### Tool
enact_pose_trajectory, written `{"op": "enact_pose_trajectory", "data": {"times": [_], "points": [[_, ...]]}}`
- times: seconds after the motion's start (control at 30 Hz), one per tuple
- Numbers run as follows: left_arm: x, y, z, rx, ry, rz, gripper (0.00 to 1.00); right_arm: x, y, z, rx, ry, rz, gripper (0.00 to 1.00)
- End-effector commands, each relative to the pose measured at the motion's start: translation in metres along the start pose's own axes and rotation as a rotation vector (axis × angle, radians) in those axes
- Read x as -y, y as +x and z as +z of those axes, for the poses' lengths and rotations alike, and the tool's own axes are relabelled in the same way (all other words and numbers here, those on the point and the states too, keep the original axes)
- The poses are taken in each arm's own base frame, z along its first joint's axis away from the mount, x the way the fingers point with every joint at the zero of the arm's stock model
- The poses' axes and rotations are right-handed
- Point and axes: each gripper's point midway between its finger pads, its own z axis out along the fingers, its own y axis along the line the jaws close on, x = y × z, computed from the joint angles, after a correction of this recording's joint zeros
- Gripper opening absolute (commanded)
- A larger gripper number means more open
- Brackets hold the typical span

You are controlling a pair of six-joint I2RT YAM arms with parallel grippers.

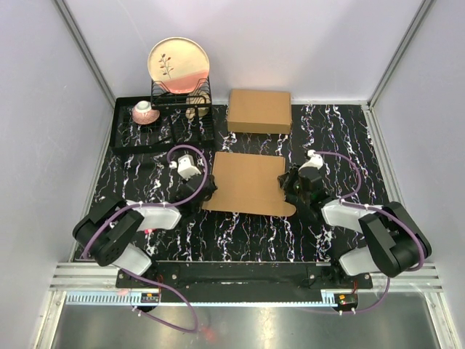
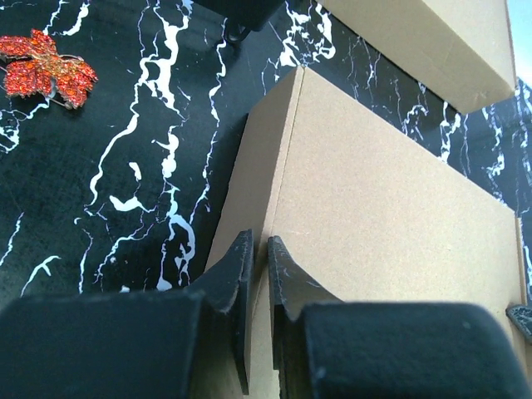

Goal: Fold the paper box

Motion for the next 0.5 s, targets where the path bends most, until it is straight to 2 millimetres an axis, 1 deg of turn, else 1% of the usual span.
{"op": "enact_pose_trajectory", "data": {"times": [0.0,0.13,0.23,0.27,0.33,0.37,0.4,0.43,0.47], "points": [[-0.009,0.104,-0.032,-0.377,0.08,0.054,0.0,-0.002,0.085,-0.016,-0.288,-0.046,0.033,0.19],[-0.021,0.119,-0.034,-0.416,0.06,0.046,0.0,0.004,0.097,-0.014,-0.345,-0.003,0.051,0.19],[-0.027,0.123,-0.035,-0.424,0.056,0.044,0.0,0.009,0.108,-0.016,-0.391,0.018,0.073,0.18],[-0.031,0.126,-0.037,-0.433,0.049,0.048,0.0,0.01,0.111,-0.016,-0.402,0.022,0.078,0.18],[-0.033,0.127,-0.037,-0.429,0.051,0.044,0.0,0.012,0.113,-0.018,-0.414,0.034,0.084,0.18],[-0.036,0.127,-0.039,-0.428,0.047,0.048,0.0,0.009,0.109,-0.019,-0.4,0.026,0.084,0.17],[-0.037,0.122,-0.038,-0.411,0.042,0.057,0.0,0.009,0.107,-0.021,-0.392,0.025,0.083,0.18],[-0.037,0.113,-0.04,-0.392,0.03,0.07,0.01,0.008,0.101,-0.023,-0.376,0.023,0.086,0.2],[-0.033,0.103,-0.039,-0.366,0.029,0.099,0.04,0.001,0.087,-0.026,-0.332,0.006,0.084,0.22]]}}
